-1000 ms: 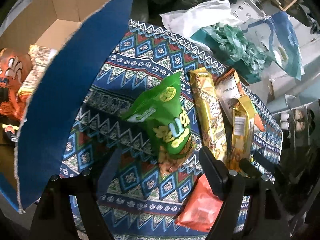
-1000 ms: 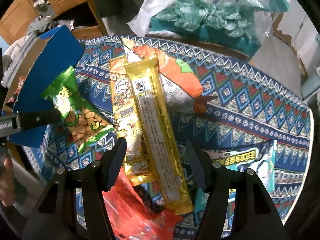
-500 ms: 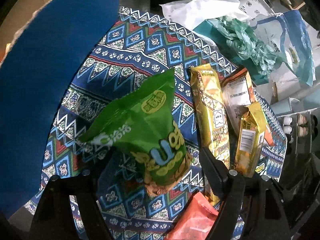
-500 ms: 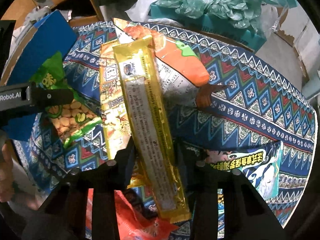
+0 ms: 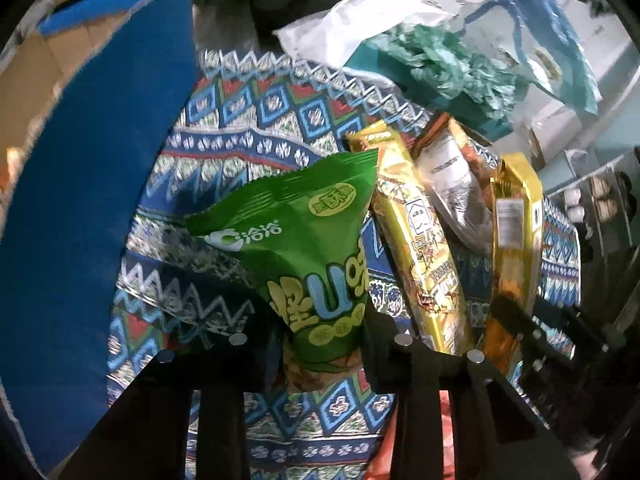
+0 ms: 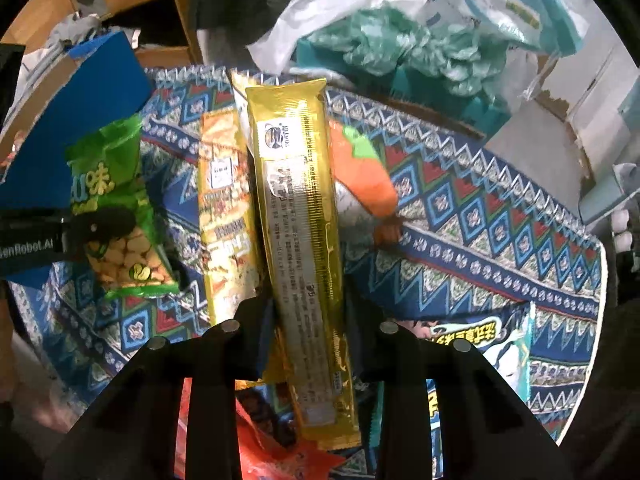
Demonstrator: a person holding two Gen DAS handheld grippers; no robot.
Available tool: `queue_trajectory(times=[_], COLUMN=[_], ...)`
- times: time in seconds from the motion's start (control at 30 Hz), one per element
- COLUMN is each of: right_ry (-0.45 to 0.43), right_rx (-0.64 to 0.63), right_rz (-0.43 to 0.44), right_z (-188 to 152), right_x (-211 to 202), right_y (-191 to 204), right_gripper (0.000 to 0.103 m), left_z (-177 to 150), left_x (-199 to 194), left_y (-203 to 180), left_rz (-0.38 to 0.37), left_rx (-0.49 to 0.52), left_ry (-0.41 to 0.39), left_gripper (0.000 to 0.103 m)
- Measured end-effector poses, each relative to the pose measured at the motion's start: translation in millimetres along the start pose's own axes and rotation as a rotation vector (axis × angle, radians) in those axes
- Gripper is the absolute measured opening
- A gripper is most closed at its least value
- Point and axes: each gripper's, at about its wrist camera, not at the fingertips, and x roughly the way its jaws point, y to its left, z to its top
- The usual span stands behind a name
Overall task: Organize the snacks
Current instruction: 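Grasp the green peanut bag with the left tool while the right tool grasps the long yellow wafer pack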
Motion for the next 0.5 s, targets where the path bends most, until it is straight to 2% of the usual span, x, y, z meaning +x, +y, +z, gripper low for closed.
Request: queue_trajectory(times=[0.27, 0.5], right_ry=[-0.111, -0.204], right_rx=[-0.025, 0.001], right_rz=[-0.039, -0.024], right_z=[9, 19], right_x=[-25, -56], right_y=[14, 21], right_gripper=[0.029, 0.029], left_z=[-4, -8], left_x=[-24, -40], left_y=[-2, -4], left_rz=[0.021, 0.03], left_rx=[0.088, 0.14], left_ry=[-0.09, -0.131], left_gripper=[0.031, 0.031])
